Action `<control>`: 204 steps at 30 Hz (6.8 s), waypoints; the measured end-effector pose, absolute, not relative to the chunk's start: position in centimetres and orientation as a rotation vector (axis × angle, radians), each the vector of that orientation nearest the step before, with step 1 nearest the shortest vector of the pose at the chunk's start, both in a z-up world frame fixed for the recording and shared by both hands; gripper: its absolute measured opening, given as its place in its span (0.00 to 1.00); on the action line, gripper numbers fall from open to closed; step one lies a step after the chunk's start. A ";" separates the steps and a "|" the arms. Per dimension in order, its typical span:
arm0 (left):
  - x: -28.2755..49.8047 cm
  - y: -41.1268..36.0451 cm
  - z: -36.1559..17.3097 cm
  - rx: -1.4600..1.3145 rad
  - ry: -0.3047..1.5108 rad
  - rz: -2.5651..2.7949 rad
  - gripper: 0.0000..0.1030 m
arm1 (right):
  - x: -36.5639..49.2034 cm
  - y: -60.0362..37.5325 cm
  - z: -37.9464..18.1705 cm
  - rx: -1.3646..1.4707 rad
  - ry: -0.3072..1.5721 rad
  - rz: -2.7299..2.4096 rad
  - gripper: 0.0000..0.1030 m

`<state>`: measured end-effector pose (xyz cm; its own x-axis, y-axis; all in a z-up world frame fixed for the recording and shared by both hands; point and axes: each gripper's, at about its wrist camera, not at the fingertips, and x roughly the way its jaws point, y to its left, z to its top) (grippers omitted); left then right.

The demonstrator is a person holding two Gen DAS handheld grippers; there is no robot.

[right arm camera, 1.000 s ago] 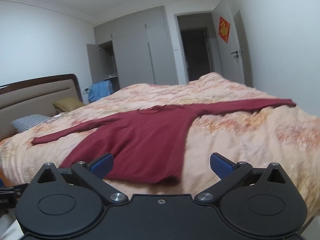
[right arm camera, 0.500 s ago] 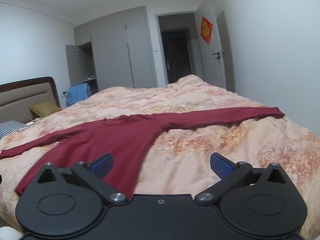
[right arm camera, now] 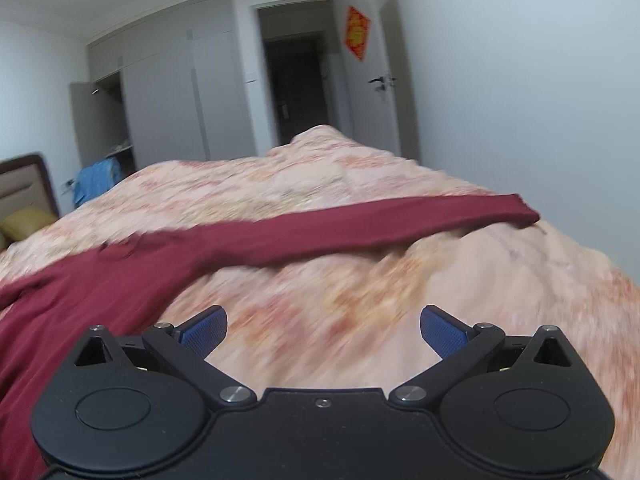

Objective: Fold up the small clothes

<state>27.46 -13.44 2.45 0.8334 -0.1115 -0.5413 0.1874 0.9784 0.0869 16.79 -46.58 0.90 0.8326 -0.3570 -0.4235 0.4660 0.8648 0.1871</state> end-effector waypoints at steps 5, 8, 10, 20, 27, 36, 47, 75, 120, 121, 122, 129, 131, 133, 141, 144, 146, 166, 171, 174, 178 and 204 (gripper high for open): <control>32.3 -15.2 1.1 0.137 0.551 -0.192 1.00 | 18.9 -54.1 1.1 0.395 0.372 -0.551 1.00; 34.5 -15.6 -0.2 0.119 0.572 -0.198 1.00 | 20.2 -57.8 1.0 0.419 0.404 -0.605 1.00; 35.6 -15.6 -1.0 0.104 0.595 -0.194 1.00 | 20.7 -60.4 0.6 0.481 0.403 -0.643 1.00; 37.8 -14.6 -2.5 0.079 0.671 -0.216 1.00 | 22.8 -68.8 -2.3 0.717 0.328 -0.814 0.83; 38.5 -13.4 -1.0 0.052 0.717 -0.274 1.00 | 24.9 -68.9 -2.3 0.609 0.383 -0.873 0.29; 39.1 -10.9 0.8 -0.017 0.724 -0.293 1.00 | 27.0 -64.5 2.3 0.380 0.308 -0.825 0.05; 39.3 -6.7 2.7 -0.050 0.675 -0.263 1.00 | 36.5 -45.9 10.1 -0.086 0.192 -0.394 0.05; 40.1 0.4 1.9 -0.131 0.597 -0.098 1.00 | 41.4 -20.5 1.2 -0.358 0.456 0.260 0.72; 47.5 -9.8 -6.1 -0.105 0.601 -0.139 1.00 | 33.5 -43.3 -5.3 0.139 0.525 -0.479 1.00; 47.2 -9.3 -5.8 -0.131 0.589 -0.144 1.00 | 33.0 -43.2 -5.2 0.153 0.519 -0.467 1.00; 46.8 -8.8 -5.3 -0.159 0.579 -0.148 1.00 | 32.6 -43.1 -5.2 0.166 0.514 -0.454 1.00; 43.0 -1.1 -2.9 -0.252 0.544 -0.077 1.00 | 29.9 -41.3 -5.0 0.210 0.481 -0.419 1.00; 42.3 2.1 -2.5 -0.224 0.541 0.010 1.00 | 29.4 -40.5 -5.0 0.196 0.478 -0.412 1.00; 41.8 5.4 -2.5 -0.197 0.544 0.101 1.00 | 29.0 -39.6 -4.9 0.169 0.474 -0.405 1.00; 41.7 18.8 -3.3 -0.404 0.580 0.479 1.00 | 29.7 -37.3 -5.3 0.031 0.502 -0.369 1.00; 41.9 21.5 -3.6 -0.464 0.535 0.527 1.00 | 29.8 -37.2 -5.4 0.026 0.506 -0.368 1.00; 41.9 22.8 -3.5 -0.511 0.499 0.539 1.00 | 29.7 -37.3 -5.4 0.032 0.505 -0.367 1.00; 43.9 19.9 4.9 -0.311 0.252 0.508 0.06 | 28.9 -36.1 -5.2 -0.024 0.422 -0.334 1.00; 44.9 11.5 10.2 -0.196 0.147 0.281 0.06 | 28.6 -36.3 -5.2 -0.001 0.409 -0.328 1.00; 45.7 5.3 11.9 -0.131 0.131 0.120 0.06 | 28.6 -36.3 -5.1 0.003 0.407 -0.326 1.00; 47.0 -3.0 12.3 -0.048 0.133 -0.067 0.07 | 28.5 -36.3 -5.1 0.006 0.404 -0.322 1.00; 48.1 -14.7 -0.1 -0.034 0.480 -0.485 0.79 | 29.1 -36.6 -5.3 0.021 0.425 -0.313 1.00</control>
